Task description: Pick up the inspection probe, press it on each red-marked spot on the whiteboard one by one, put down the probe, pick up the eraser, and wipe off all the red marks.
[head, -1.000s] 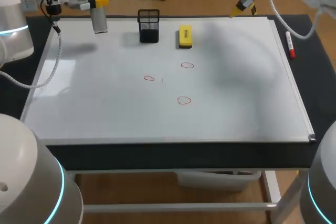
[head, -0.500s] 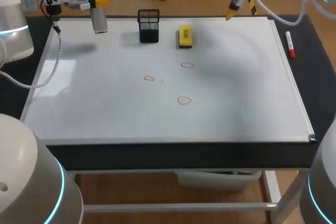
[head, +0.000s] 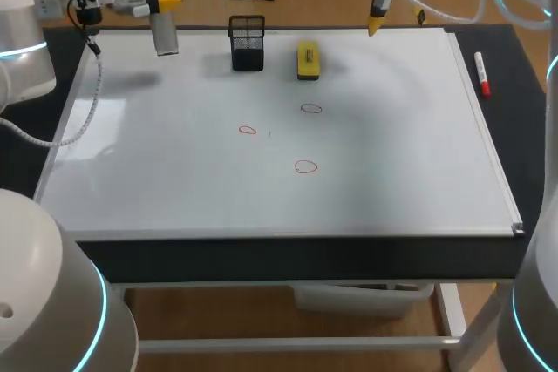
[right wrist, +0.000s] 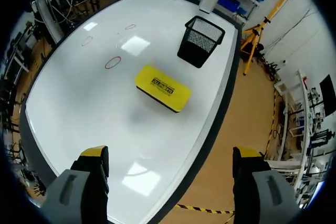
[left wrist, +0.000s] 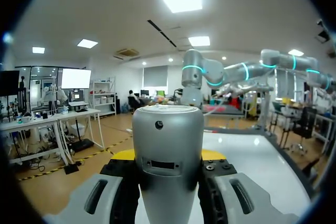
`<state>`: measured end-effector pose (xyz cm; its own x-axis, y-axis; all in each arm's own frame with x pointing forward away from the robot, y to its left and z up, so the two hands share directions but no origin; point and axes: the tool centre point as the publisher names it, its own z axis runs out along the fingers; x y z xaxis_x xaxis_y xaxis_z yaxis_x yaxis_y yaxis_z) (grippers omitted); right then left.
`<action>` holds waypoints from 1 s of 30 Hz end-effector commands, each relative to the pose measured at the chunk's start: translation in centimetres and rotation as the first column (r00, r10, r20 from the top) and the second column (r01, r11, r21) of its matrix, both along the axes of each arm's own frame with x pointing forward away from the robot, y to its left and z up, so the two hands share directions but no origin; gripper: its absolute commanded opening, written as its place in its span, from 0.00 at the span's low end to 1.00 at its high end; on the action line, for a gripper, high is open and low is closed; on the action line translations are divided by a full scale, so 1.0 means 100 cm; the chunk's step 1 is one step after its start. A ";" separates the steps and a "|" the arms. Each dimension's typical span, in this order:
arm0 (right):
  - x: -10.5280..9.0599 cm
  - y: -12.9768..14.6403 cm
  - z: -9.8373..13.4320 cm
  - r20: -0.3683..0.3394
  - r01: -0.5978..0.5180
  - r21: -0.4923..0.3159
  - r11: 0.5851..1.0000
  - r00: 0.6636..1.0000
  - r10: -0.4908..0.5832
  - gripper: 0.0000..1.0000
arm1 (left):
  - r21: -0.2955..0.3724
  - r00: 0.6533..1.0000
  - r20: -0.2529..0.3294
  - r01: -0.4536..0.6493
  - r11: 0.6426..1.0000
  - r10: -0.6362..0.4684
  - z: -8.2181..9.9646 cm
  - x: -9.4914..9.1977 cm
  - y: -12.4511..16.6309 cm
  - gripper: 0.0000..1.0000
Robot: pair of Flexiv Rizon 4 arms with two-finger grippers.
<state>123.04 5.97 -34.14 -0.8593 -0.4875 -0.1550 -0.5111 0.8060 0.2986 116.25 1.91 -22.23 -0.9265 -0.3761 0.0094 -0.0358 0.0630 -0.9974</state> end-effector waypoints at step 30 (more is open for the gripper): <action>0.000 0.018 -0.007 -0.274 -0.248 -0.150 0.957 0.940 0.201 1.00 | 0.000 1.000 0.002 -0.003 1.000 0.003 0.001 -0.001 0.000 0.00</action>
<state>122.14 7.47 -34.29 -0.7921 -0.5985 -0.1196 -0.6048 0.7431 0.2864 116.25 1.91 -22.23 -0.9265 -0.3761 0.0094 -0.0357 0.0631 -0.9974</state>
